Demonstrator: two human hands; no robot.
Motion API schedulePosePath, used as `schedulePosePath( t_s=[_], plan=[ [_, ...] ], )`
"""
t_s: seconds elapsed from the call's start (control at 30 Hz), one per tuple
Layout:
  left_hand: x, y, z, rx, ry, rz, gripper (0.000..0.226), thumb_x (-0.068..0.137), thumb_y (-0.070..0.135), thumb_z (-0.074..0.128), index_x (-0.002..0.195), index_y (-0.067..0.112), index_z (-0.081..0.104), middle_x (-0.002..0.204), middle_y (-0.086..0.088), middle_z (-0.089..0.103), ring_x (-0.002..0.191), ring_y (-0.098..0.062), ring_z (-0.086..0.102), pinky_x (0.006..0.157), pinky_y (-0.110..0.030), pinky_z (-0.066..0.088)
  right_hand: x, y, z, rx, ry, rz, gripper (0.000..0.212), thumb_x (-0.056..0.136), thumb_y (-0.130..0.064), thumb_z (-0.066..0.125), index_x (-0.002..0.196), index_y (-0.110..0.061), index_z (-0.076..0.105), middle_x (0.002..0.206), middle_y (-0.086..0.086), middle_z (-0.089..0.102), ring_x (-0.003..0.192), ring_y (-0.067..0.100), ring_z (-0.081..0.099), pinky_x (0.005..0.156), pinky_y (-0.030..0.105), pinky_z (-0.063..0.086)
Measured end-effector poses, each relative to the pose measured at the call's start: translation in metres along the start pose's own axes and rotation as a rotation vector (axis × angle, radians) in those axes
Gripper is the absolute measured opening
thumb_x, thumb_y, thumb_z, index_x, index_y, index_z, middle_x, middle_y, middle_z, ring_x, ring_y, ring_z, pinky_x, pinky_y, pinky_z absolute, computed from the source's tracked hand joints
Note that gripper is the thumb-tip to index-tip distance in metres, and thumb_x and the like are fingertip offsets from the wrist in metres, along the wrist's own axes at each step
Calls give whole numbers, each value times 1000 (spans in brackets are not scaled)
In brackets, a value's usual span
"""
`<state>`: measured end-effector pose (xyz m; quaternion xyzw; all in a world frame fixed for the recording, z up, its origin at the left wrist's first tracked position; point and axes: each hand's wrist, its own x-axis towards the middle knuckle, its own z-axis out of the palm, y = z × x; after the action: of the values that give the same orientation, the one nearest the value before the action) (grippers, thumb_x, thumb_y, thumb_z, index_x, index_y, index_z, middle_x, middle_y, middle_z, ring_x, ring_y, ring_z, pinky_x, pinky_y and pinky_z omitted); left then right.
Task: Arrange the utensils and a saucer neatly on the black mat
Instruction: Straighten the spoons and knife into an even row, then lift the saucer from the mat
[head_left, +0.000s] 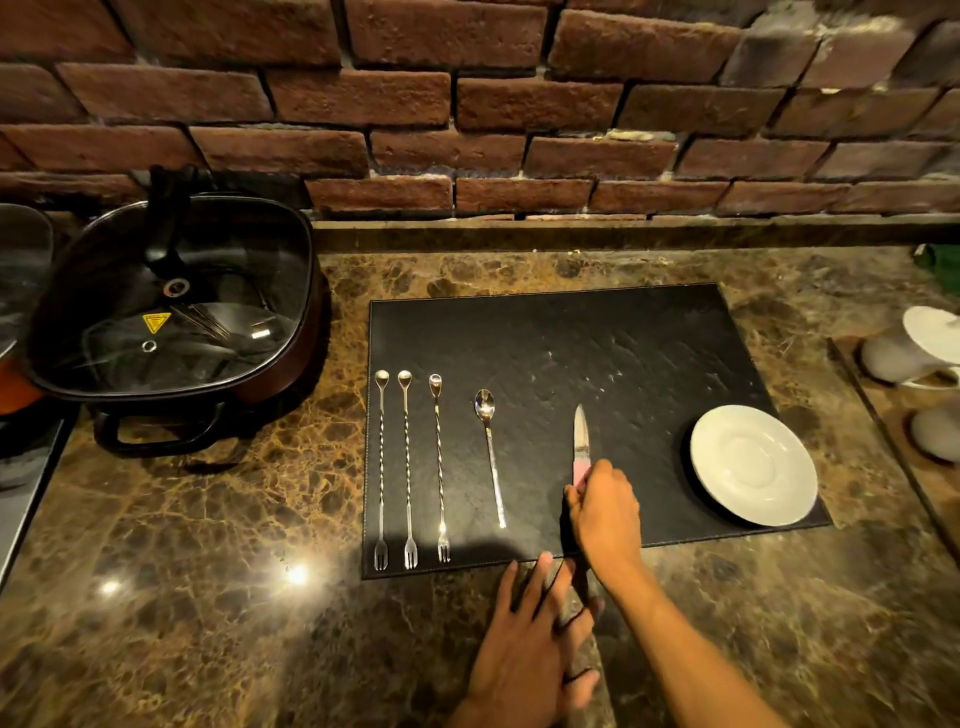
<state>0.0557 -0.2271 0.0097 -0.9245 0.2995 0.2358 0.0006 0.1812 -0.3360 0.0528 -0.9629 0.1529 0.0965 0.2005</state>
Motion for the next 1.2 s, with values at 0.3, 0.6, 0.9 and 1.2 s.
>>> schedulePosePath(
  t_s=[0.3, 0.6, 0.9, 1.2],
  plan=[
    [-2, 1, 5, 13, 22, -11, 72, 83, 75, 44, 146, 41, 46, 150, -10, 56, 139, -35, 52, 107, -58, 26, 14, -15, 2, 14, -54, -150, 22, 91, -20, 59, 104, -3, 55, 106, 18, 59, 98, 35, 58, 79, 38, 47],
    [2, 9, 9, -116, 60, -71, 79, 67, 77, 52, 140, 45, 52, 151, -5, 56, 139, -31, 53, 110, -56, 31, 19, 6, -8, 139, -43, -161, 26, 90, -38, 57, 90, -12, 54, 93, 8, 54, 89, 32, 57, 68, 33, 37],
    [82, 78, -47, -693, 556, -345, 51, 92, 31, 65, 141, 20, 58, 147, -8, 57, 135, -23, 55, 112, -34, 44, 55, 169, -106, 319, 333, -5, 19, 89, -9, 58, 105, -2, 65, 104, 21, 66, 96, 37, 60, 87, 43, 46],
    [196, 122, -126, -1407, 529, -686, 47, 95, -1, 57, 142, 6, 55, 137, -16, 62, 124, -36, 59, 109, -47, 46, 105, 249, -118, 470, -11, 107, 35, 89, -1, 52, 124, -4, 57, 123, 18, 62, 107, 28, 58, 100, 42, 45]
  ],
)
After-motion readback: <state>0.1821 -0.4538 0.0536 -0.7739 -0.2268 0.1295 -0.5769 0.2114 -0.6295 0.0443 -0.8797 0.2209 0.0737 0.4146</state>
